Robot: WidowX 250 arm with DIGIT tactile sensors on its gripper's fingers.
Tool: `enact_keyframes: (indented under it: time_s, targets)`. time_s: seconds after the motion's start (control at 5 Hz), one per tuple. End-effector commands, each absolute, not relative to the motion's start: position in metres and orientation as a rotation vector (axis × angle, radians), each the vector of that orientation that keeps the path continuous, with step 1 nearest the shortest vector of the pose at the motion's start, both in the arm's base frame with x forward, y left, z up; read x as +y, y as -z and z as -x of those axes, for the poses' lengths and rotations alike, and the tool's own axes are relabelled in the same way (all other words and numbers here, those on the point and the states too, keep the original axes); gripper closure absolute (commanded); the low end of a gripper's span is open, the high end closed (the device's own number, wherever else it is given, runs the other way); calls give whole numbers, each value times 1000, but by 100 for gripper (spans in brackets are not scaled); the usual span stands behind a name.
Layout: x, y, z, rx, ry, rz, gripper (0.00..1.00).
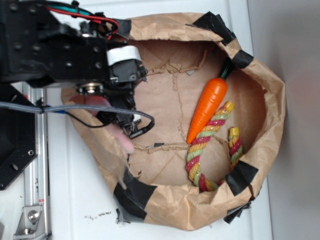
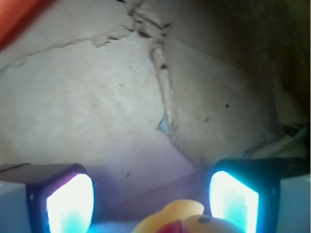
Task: Grab the yellow duck.
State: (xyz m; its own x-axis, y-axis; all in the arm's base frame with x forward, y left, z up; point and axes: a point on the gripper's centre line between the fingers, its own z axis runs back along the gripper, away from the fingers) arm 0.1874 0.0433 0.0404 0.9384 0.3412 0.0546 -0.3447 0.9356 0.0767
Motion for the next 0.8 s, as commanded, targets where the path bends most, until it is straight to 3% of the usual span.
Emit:
enact_keyframes:
  time_s: [0.0,0.6]
  targets:
    - [58,-40,-182,-14,-366,-121,0]
    - [58,-37,-182,11,-369,-117,0]
